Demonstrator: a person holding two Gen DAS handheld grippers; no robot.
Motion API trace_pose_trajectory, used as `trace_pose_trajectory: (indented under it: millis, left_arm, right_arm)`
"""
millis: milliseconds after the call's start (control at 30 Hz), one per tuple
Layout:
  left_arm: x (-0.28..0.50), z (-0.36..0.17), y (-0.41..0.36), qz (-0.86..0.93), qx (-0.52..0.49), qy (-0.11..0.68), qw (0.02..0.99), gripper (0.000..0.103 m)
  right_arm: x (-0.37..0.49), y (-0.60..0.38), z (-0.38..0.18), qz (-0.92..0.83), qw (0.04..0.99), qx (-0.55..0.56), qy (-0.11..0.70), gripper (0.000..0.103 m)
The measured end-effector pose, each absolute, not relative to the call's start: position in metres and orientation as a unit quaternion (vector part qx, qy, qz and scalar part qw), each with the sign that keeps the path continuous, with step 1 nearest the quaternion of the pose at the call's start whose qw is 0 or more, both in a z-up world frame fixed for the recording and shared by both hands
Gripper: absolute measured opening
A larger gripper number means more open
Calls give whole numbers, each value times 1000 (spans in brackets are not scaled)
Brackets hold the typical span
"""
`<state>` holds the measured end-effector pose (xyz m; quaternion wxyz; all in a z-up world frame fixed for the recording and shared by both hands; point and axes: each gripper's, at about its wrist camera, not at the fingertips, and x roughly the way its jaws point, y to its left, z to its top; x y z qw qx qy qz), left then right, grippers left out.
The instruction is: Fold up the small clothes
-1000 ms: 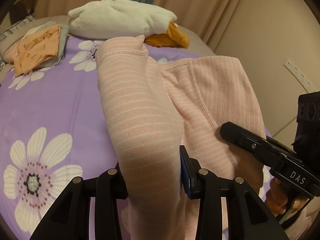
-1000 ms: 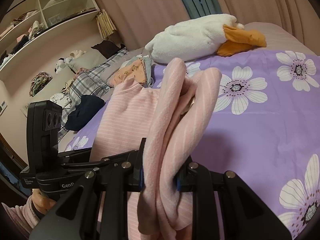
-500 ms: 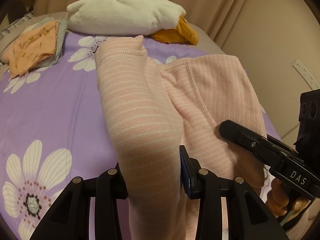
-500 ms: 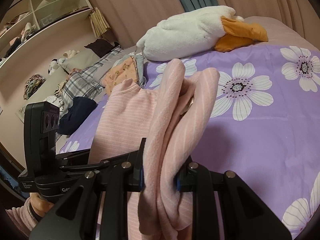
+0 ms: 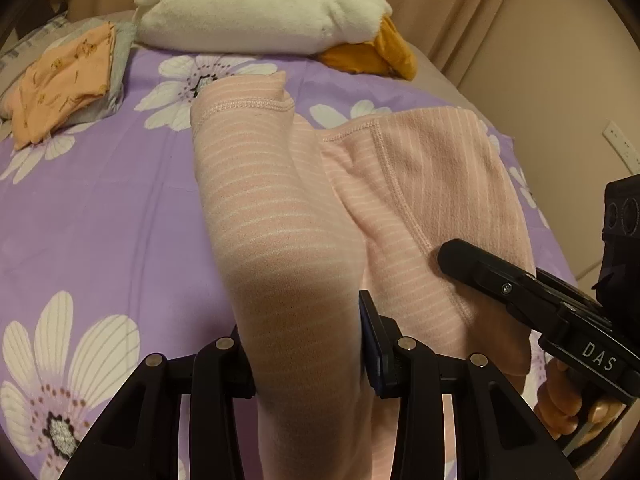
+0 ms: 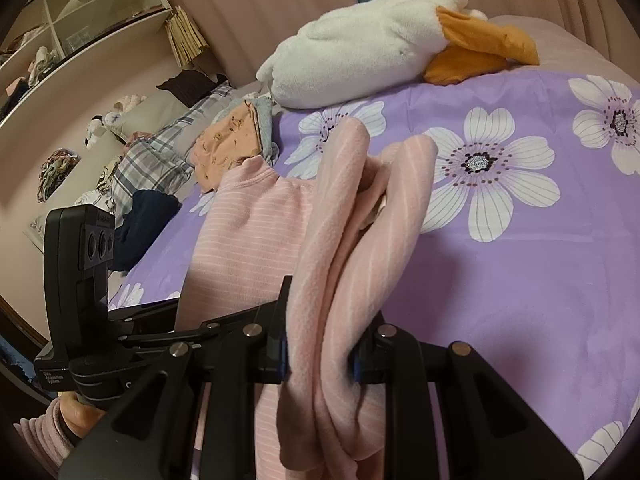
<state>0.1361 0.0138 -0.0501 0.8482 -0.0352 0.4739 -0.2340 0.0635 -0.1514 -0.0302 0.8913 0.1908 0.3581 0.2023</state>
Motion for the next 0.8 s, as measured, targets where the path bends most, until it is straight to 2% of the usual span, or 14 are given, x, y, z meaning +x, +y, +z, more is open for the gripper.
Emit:
trace_pose_trajectory:
  millis: [800]
  left_arm:
    - [167, -83, 15, -220, -32, 508, 832, 38]
  right_arm:
    - [96, -144, -64, 194, 876, 194, 397, 23]
